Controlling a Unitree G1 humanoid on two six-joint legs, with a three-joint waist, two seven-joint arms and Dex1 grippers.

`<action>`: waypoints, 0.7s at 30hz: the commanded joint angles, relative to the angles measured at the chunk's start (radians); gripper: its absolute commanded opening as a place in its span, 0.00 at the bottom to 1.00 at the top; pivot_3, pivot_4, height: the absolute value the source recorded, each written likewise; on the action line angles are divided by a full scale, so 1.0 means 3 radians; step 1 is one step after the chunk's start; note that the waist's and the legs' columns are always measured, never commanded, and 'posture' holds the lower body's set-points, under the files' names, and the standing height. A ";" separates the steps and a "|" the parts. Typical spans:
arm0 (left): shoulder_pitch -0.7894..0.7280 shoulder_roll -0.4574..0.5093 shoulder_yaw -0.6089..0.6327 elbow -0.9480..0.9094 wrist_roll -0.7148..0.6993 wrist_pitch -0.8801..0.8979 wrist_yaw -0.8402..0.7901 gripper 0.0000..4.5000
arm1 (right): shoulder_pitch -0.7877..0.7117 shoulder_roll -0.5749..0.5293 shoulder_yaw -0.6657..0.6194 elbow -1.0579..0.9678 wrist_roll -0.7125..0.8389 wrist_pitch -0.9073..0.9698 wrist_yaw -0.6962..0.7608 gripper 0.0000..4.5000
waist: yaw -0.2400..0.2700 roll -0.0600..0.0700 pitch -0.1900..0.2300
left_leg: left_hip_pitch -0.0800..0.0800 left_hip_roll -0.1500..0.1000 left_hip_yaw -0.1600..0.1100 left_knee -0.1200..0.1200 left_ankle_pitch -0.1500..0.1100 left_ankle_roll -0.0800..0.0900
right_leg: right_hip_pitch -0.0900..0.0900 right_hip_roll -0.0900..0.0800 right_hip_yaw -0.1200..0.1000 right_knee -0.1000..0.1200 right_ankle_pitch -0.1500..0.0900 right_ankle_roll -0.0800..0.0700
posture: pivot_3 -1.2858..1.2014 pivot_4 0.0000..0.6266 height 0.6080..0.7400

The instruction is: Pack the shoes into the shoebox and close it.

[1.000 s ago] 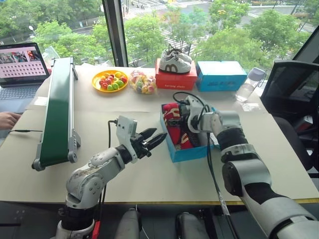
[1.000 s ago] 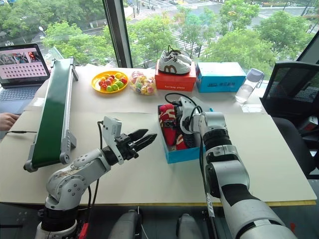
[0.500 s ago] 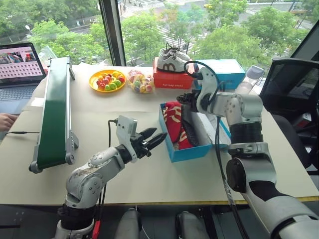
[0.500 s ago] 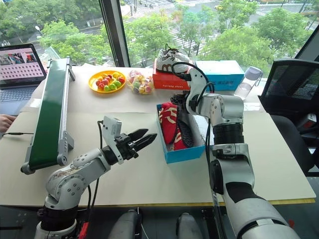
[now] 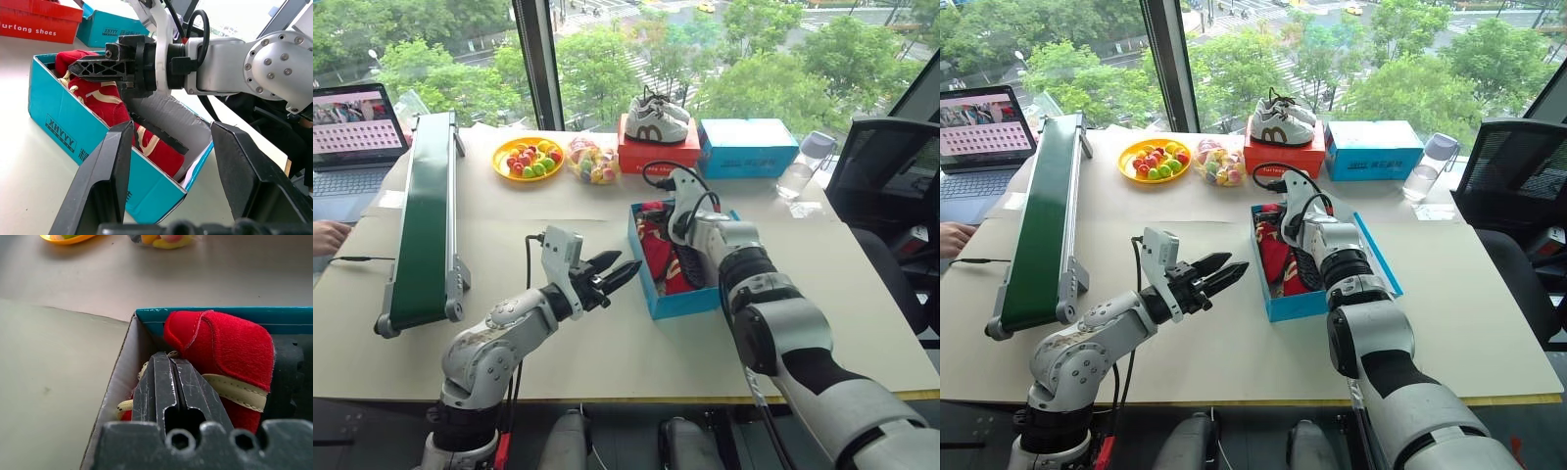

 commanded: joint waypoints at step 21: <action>-0.0001 0.0032 0.0052 -0.0211 -0.0153 0.0040 0.0072 0.60 | 0.0456 0.0166 -0.0051 0.0590 -0.0238 0.0167 0.0204 0.00 | -0.0005 0.0003 -0.0044 | 0.0021 0.0001 0.0000 -0.0005 -0.0010 -0.0015 | 0.0009 0.0000 0.0000 -0.0001 -0.0007 -0.0005 | 0.52 0.24 0.99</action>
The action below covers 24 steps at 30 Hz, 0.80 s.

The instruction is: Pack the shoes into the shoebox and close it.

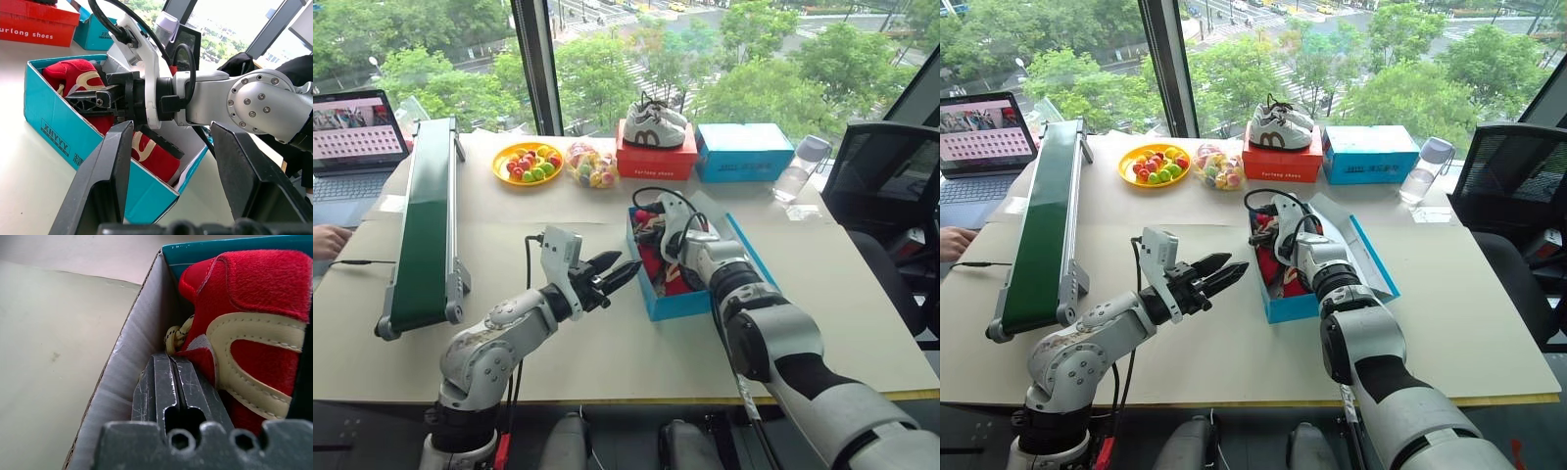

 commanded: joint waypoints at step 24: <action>0.0106 0.0315 -0.0156 -0.0087 0.0343 -0.0323 -0.0336 0.60 | 0.0819 -0.0916 -0.0585 -0.4067 0.1459 0.3231 0.1093 0.00 | 0.0010 0.0024 0.0026 | -0.0029 0.0000 0.0001 -0.0002 0.0007 0.0012 | -0.0024 0.0000 0.0002 0.0003 -0.0001 0.0002 | 0.52 0.24 0.99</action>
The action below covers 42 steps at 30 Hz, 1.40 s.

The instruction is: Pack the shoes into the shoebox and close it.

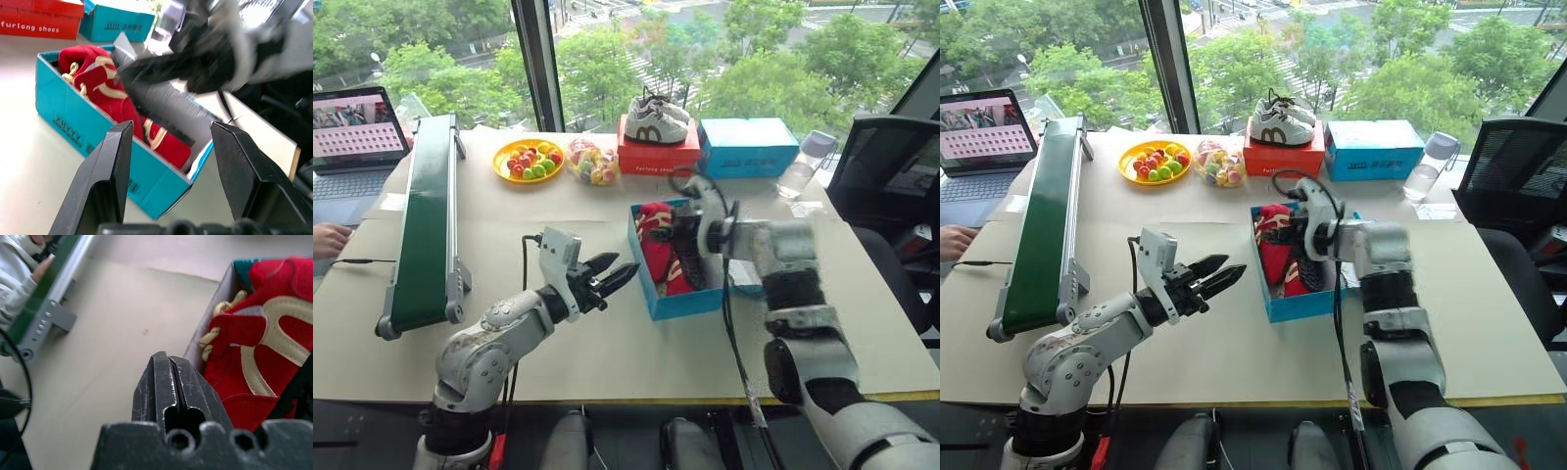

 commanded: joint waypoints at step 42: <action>0.0023 0.0558 0.0136 0.0198 0.0411 -0.0602 -0.0896 0.60 | 0.1106 0.0504 -0.2007 0.0567 -0.0091 -0.0882 -0.3266 0.00 | 0.0015 -0.0013 0.0001 | -0.0008 -0.0003 0.0036 0.0014 -0.0004 0.0011 | -0.0021 0.0004 0.0051 -0.0007 0.0008 0.0015 | 0.52 0.24 0.99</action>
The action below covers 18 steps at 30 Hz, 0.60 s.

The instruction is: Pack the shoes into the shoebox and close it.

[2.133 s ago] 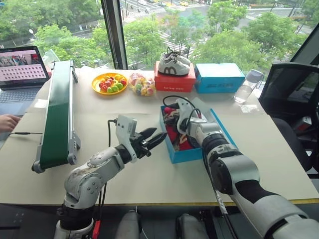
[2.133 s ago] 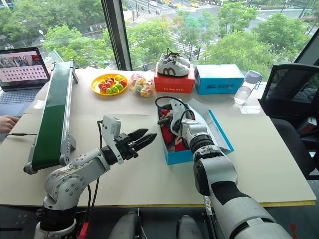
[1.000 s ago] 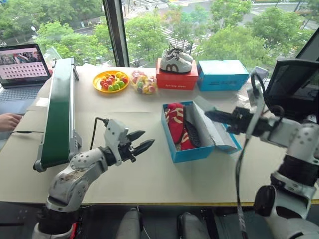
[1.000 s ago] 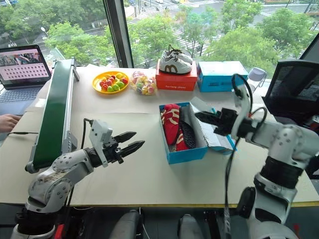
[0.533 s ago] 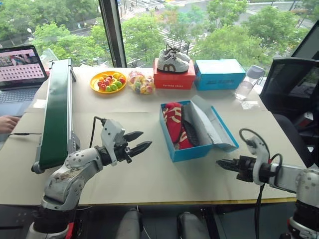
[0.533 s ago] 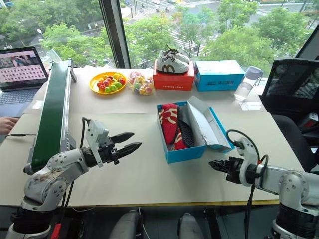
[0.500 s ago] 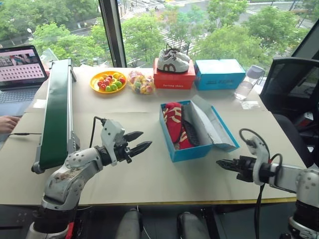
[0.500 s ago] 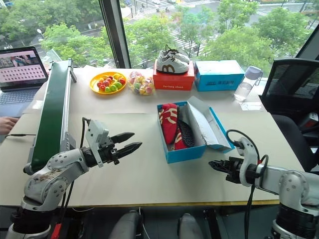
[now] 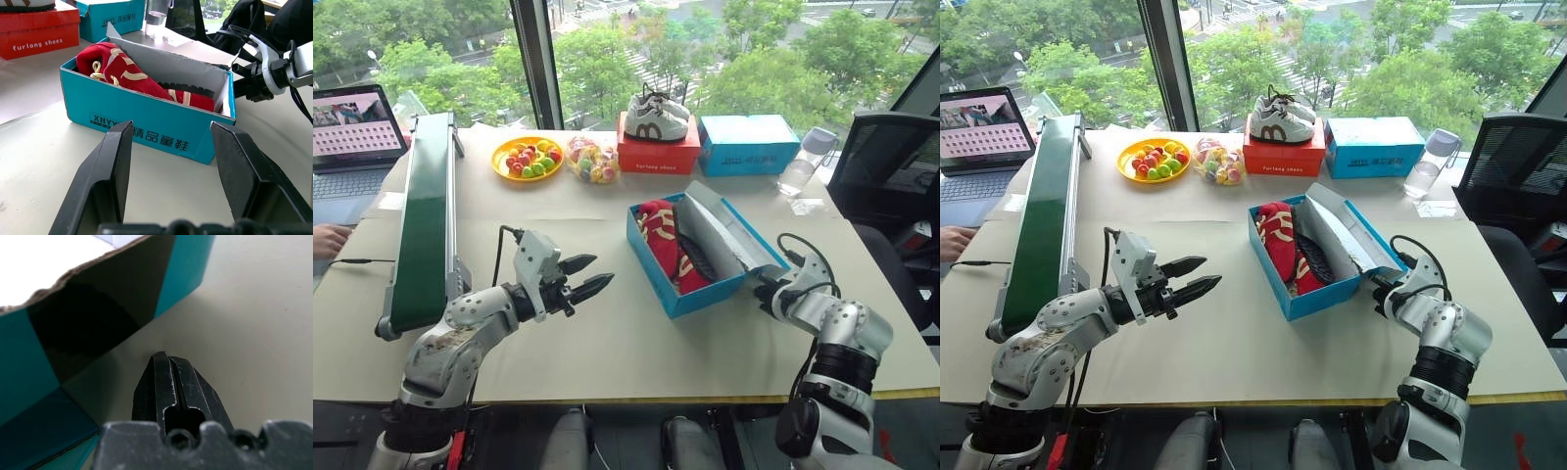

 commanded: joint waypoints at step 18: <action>-0.0088 0.0009 0.0011 -0.0049 0.0005 0.0034 -0.0029 0.60 | -0.0158 0.0365 -0.0098 -0.0814 0.2133 -0.1332 0.1361 0.00 | -0.0062 0.0022 0.0013 | 0.0013 -0.0001 0.0002 -0.0016 -0.0005 0.0012 | 0.0011 0.0005 0.0011 0.0004 -0.0003 0.0005 | 0.52 0.24 0.99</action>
